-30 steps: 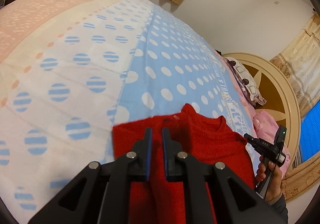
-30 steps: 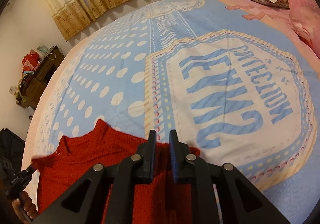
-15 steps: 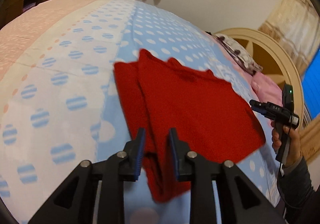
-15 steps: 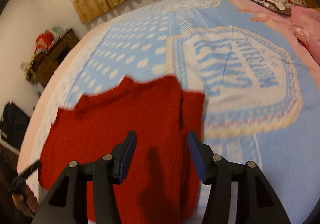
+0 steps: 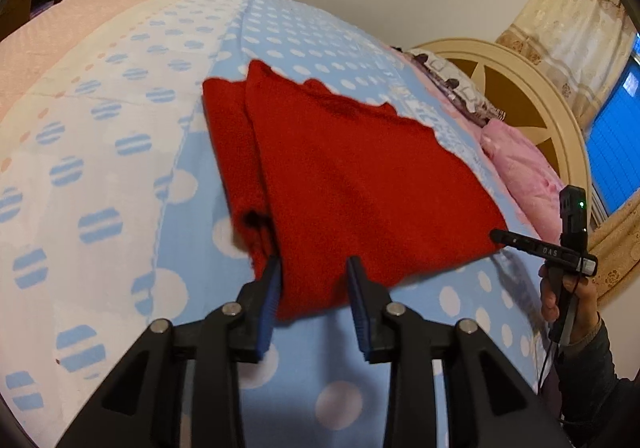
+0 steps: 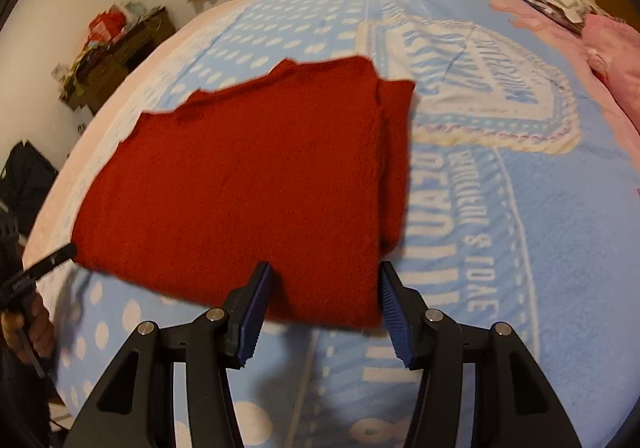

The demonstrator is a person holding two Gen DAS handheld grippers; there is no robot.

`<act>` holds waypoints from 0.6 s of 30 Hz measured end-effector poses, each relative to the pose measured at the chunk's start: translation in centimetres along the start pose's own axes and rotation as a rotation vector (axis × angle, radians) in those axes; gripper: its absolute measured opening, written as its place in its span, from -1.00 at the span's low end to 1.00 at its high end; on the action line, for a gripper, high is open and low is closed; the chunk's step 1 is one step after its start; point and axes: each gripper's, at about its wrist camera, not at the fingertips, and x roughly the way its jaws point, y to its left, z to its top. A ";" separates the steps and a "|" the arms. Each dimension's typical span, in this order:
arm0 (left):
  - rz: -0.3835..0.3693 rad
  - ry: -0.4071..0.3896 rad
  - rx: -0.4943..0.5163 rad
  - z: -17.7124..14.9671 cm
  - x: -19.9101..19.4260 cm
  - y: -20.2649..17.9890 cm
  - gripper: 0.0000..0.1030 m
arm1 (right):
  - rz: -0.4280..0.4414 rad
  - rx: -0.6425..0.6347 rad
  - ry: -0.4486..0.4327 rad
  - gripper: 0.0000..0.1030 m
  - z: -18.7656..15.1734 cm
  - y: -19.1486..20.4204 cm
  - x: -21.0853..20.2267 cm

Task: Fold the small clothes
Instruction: 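Lay the folded hem down and open both grippers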

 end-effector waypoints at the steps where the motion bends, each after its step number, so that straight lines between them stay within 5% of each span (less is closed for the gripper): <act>1: -0.001 0.010 0.001 -0.2 0.2 -0.1 -0.33 | -0.012 -0.012 -0.003 -0.17 -0.1 0.2 0.1; 2: 0.004 0.017 0.015 -0.3 0.4 -0.3 -0.37 | -0.022 -0.020 -0.006 -0.45 -0.2 0.3 0.0; 3: 0.023 0.025 0.034 -0.4 0.4 -0.5 -0.76 | -0.037 -0.028 -0.019 -0.62 -0.2 0.4 -0.2; 4: 0.033 0.035 0.047 -0.5 0.4 -0.6 -0.81 | -0.035 -0.027 -0.033 -0.85 -0.1 0.4 -0.6; 8: 0.017 0.025 0.049 -0.6 -1.5 -0.2 -0.83 | -0.021 -0.014 -0.100 -0.88 0.1 -0.1 -3.7; 16: 0.044 0.085 0.068 -1.4 -0.4 0.1 -0.82 | -0.064 -0.013 -0.015 -0.87 -0.5 -0.8 -0.1; 18: 0.044 0.086 0.070 -1.3 -0.7 0.0 -0.69 | -0.049 0.001 -0.018 -0.80 -0.3 -0.9 -0.8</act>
